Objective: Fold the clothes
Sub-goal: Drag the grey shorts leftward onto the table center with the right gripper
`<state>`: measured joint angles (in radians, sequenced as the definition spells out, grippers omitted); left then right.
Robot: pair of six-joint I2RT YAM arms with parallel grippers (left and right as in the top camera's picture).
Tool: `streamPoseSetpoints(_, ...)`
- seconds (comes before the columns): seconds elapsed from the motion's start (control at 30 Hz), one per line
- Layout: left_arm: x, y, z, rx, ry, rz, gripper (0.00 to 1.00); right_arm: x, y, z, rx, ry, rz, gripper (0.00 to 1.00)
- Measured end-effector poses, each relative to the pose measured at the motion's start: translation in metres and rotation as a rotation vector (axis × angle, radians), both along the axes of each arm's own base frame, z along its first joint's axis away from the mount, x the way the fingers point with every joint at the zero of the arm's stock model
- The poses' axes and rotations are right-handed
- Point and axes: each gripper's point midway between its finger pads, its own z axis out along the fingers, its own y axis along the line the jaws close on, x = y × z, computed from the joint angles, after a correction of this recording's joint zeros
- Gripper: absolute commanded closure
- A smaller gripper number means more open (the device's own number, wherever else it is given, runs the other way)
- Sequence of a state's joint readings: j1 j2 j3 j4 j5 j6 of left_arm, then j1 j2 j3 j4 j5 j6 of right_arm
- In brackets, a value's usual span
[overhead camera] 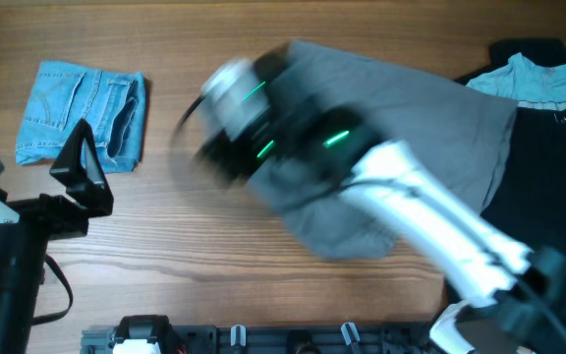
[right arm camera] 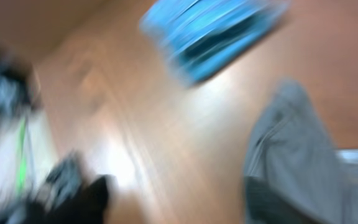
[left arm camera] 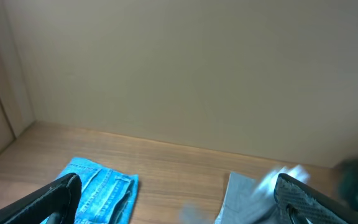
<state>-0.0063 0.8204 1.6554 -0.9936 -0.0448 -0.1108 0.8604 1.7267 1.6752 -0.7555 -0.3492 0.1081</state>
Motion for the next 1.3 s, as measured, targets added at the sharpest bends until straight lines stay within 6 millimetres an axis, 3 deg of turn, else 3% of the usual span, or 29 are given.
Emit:
streamPoseSetpoints(0.03, 0.000, 0.003, -0.001, 0.003, 0.003, 0.016, 0.00, -0.027, 0.015, -0.018, -0.065, -0.008, 0.062, 0.00)
streamPoseSetpoints(0.07, 0.000, 0.005, -0.001, 0.004, 0.003, 0.026, 0.00, -0.041, 0.019, -0.025, -0.114, -0.035, 0.080, 0.00)
streamPoseSetpoints(0.13, 0.005, 0.006, -0.002, 0.006, 0.011, 0.036, 0.00, -0.014, -0.005, -0.015, -0.153, -0.105, -0.030, 0.01)
streamPoseSetpoints(0.23, 0.038, -0.003, -0.018, 0.003, 0.094, -0.016, 0.00, 0.054, -0.088, 0.038, -0.103, -0.174, -0.332, 0.00)
streamPoseSetpoints(0.27, 0.057, -0.014, -0.029, 0.006, 0.147, -0.082, 0.00, 0.069, -0.126, 0.058, -0.073, -0.180, -0.454, 0.00)
streamPoseSetpoints(0.3, 0.085, -0.027, -0.050, 0.005, 0.227, -0.161, 0.00, 0.084, -0.178, 0.085, -0.024, -0.192, -0.613, 0.00)
streamPoseSetpoints(0.33, 0.111, -0.037, -0.073, 0.000, 0.311, -0.226, 0.00, 0.089, -0.216, 0.104, 0.015, -0.201, -0.729, 0.00)
streamPoseSetpoints(0.37, 0.135, -0.050, -0.100, -0.002, 0.396, -0.299, 0.01, 0.089, -0.243, 0.115, 0.037, -0.201, -0.802, 0.00)
streamPoseSetpoints(0.4, 0.154, -0.059, -0.123, 0.001, 0.460, -0.350, 0.02, 0.087, -0.267, 0.123, 0.057, -0.195, -0.865, 0.00)
streamPoseSetpoints(0.5, 0.222, -0.100, -0.241, 0.031, 0.719, -0.549, 0.09, 0.083, -0.307, 0.116, 0.049, -0.121, -0.968, 0.00)
streamPoseSetpoints(0.6, 0.252, -0.139, -0.332, 0.098, 0.838, -0.696, 0.17, 0.082, -0.322, 0.103, 0.024, -0.062, -1.010, 0.00)
streamPoseSetpoints(0.7, 0.258, -0.172, -0.411, 0.166, 0.924, -0.821, 0.23, 0.079, -0.321, 0.099, 0.020, -0.038, -1.001, 0.00)
streamPoseSetpoints(0.83, 0.254, -0.192, -0.469, 0.210, 0.986, -0.900, 0.36, 0.078, -0.321, 0.097, 0.013, -0.027, -1.000, 0.00)
streamPoseSetpoints(0.93, 0.252, -0.200, -0.481, 0.223, 0.986, -0.932, 0.61, 0.077, -0.320, 0.090, -0.004, -0.001, -0.998, 0.00)
streamPoseSetpoints(1.0, 0.252, -0.201, -0.483, 0.228, 0.983, -0.943, 0.88, 0.077, -0.320, 0.085, -0.017, 0.016, -0.998, 0.00)
streamPoseSetpoints(1.03, 0.250, -0.201, -0.485, 0.222, 0.993, -0.942, 0.96, 0.077, -0.320, 0.085, -0.019, 0.018, -0.998, 0.00)
streamPoseSetpoints(1.2, 0.247, -0.200, -0.487, 0.212, 1.019, -0.927, 0.96, 0.076, -0.320, 0.084, -0.020, 0.020, -0.998, 0.00)
streamPoseSetpoints(1.27, 0.257, -0.183, -0.488, 0.173, 1.067, -0.763, 0.96, 0.075, -0.320, 0.083, -0.024, 0.025, -0.998, 0.00)
streamPoseSetpoints(1.3, 0.267, -0.162, -0.487, 0.150, 1.087, -0.657, 0.96, 0.075, -0.320, 0.083, -0.024, 0.025, -0.998, 0.00)
